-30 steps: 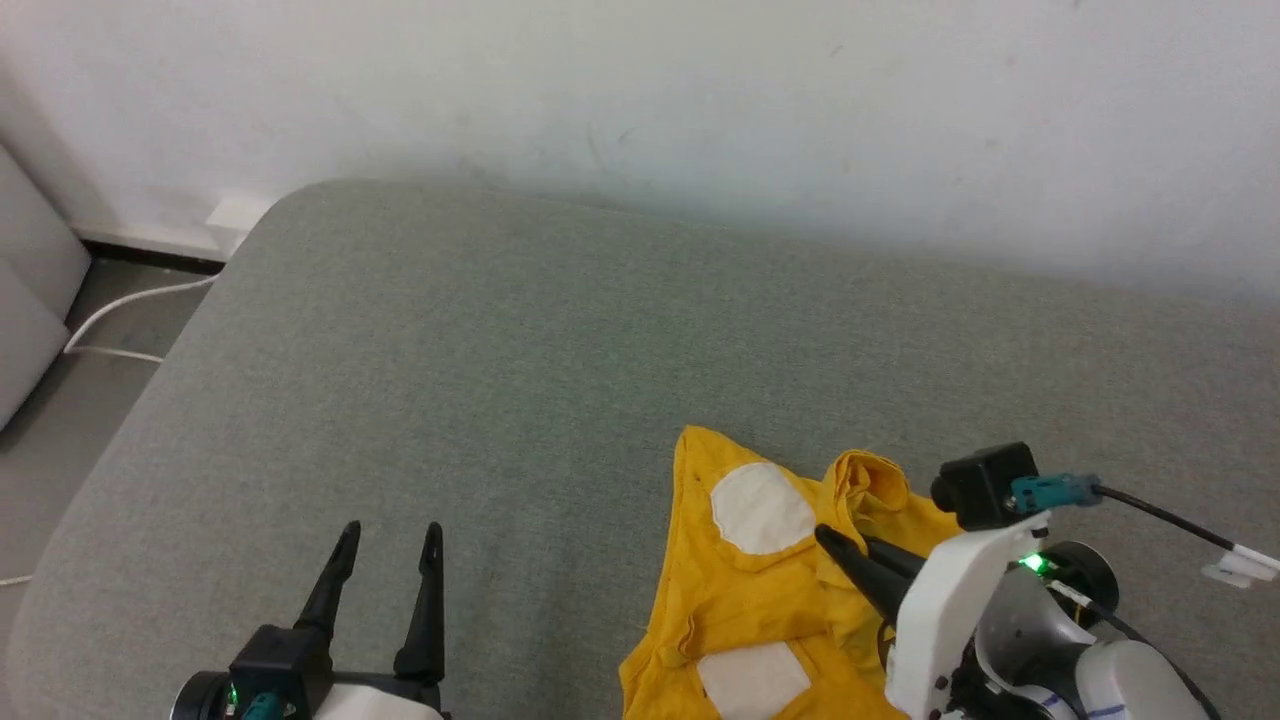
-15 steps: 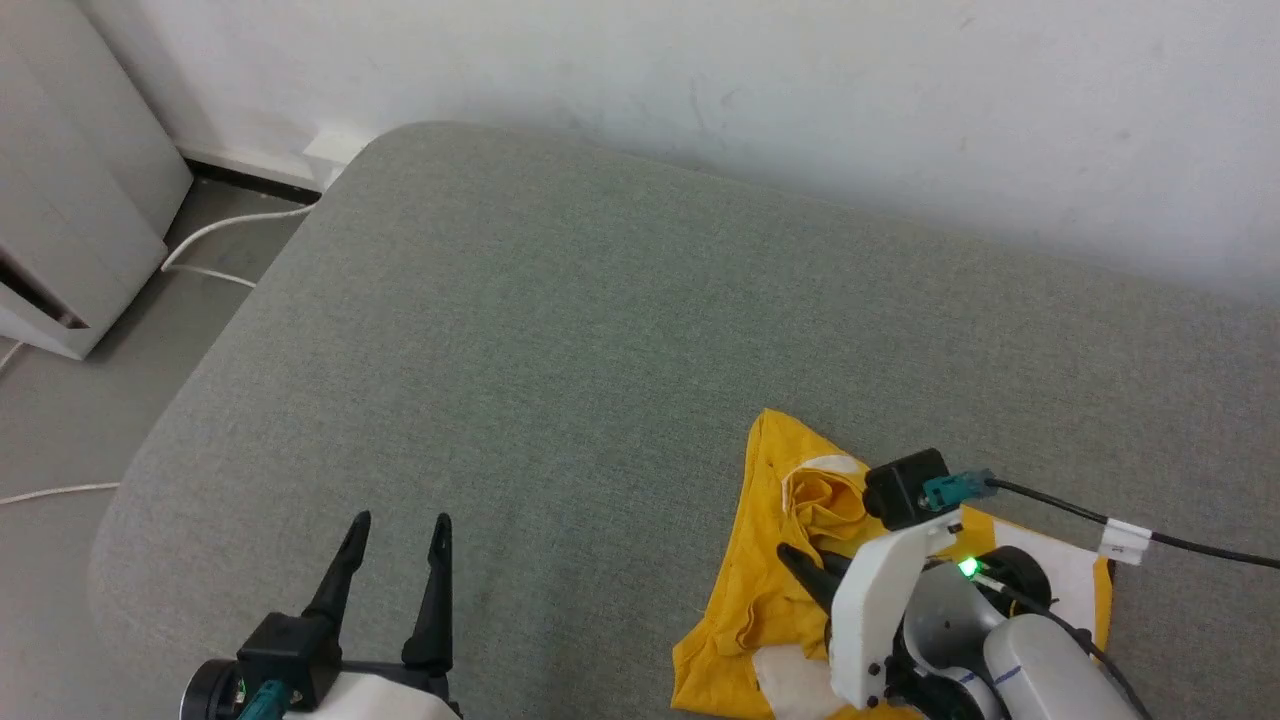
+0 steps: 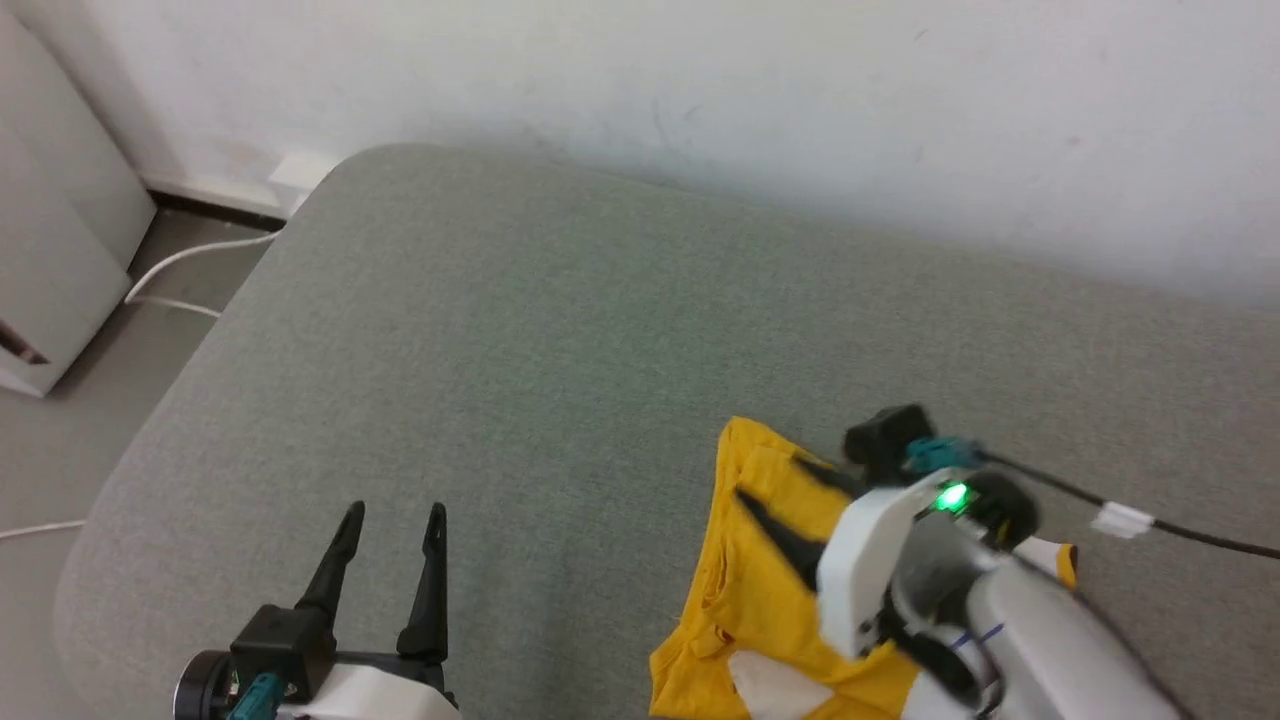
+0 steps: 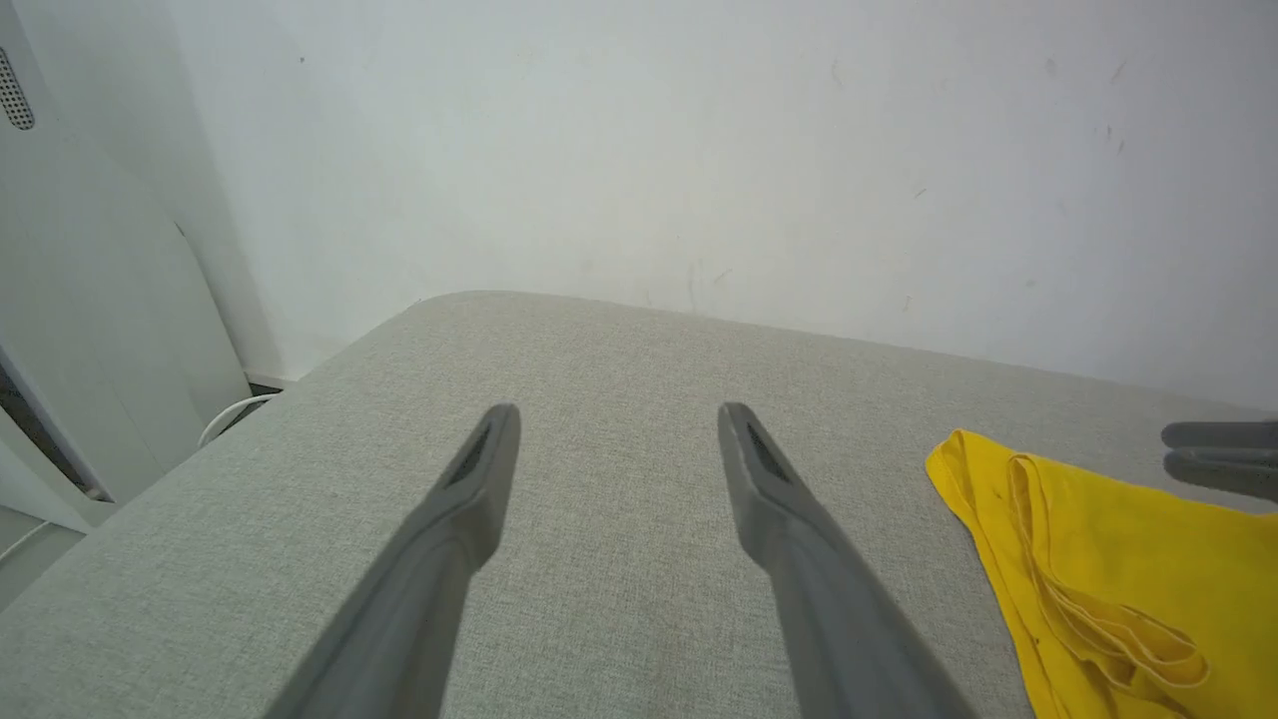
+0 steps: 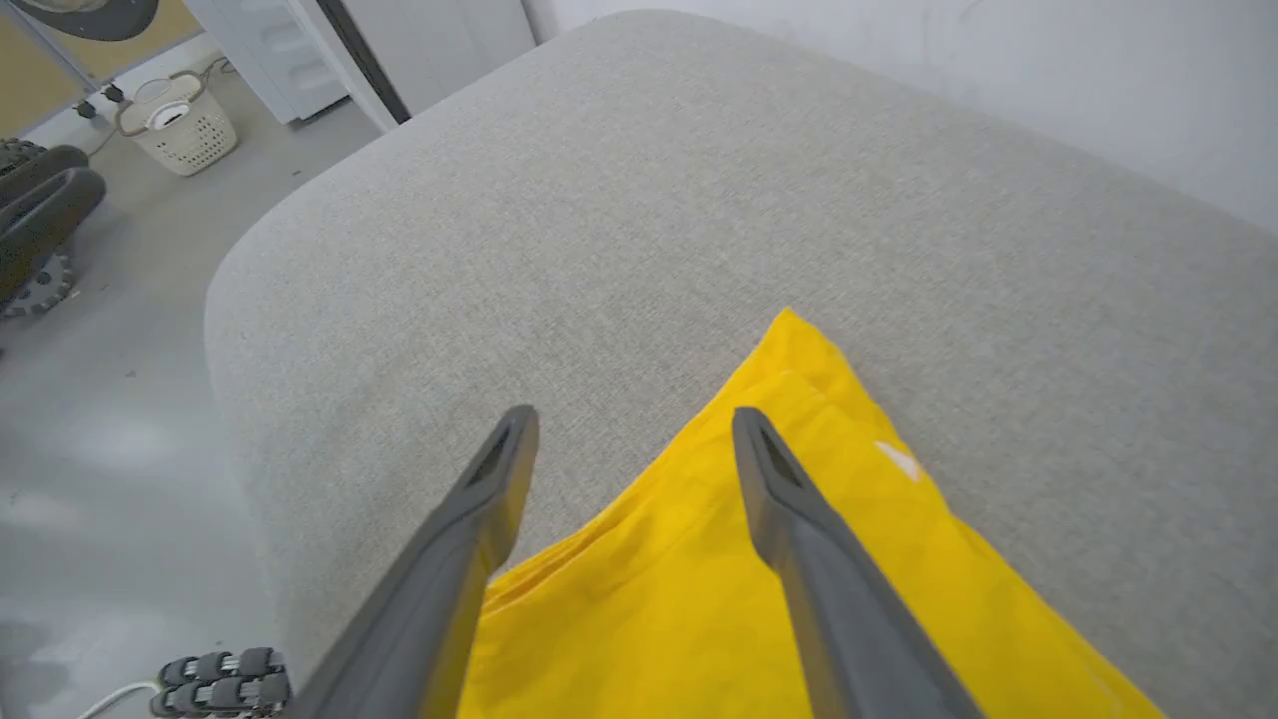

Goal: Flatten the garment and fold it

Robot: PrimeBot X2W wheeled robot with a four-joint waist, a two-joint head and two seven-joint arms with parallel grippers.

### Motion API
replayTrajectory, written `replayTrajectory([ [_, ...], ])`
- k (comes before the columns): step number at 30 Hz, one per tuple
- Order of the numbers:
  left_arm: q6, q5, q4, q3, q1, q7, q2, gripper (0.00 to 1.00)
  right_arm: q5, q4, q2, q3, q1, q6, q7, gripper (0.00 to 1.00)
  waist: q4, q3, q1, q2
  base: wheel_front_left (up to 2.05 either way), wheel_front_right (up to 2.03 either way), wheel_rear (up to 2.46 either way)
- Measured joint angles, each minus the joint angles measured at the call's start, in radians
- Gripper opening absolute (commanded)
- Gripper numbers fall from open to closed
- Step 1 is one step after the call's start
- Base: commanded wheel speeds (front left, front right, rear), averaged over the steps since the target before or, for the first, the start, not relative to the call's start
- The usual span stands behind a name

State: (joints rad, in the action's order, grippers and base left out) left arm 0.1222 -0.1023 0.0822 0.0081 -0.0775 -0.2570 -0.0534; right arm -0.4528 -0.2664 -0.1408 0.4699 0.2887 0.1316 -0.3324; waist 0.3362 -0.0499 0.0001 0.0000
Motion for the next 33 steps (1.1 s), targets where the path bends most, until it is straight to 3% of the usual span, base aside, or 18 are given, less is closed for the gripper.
replayTrajectory([
  [10, 0.0, -0.005, -0.034, 0.019, -0.003, 0.0, 0.001, 1.0, 0.269, 0.055, -0.215, -0.144, 0.079, 0.0, 0.265, 1.0, -0.087, 0.037, 0.0, 0.0, 0.0, 0.0, 0.0],
  [14, 0.0, -0.014, -0.043, 0.019, -0.003, 0.0, 0.001, 1.0, 0.319, 0.092, -0.244, -0.278, 0.047, 0.0, 0.349, 1.0, -0.125, 0.043, -0.0001, 0.0, 0.0, 0.0, 0.0],
  [18, 0.0, -0.021, -0.053, 0.018, -0.003, 0.0, 0.001, 1.0, 0.321, 0.162, -0.221, -0.418, -0.044, 0.0, 0.41, 1.0, -0.159, 0.045, 0.0, 0.0, 0.0, 0.0, 0.0],
  [24, 0.0, -0.021, -0.066, 0.01, -0.003, 0.0, 0.001, 1.0, 0.303, 0.318, -0.114, -0.585, -0.232, 0.0, 0.471, 1.0, -0.193, 0.038, -0.0001, 0.0, 0.0, 0.0, 0.0],
  [33, 0.0, -0.019, -0.074, 0.007, -0.003, 0.0, 0.001, 1.0, 0.324, 0.444, 0.03, -0.593, -0.434, 0.0, 0.558, 1.0, -0.224, 0.03, -0.0001, 0.0, 0.0, 0.0, 0.0],
])
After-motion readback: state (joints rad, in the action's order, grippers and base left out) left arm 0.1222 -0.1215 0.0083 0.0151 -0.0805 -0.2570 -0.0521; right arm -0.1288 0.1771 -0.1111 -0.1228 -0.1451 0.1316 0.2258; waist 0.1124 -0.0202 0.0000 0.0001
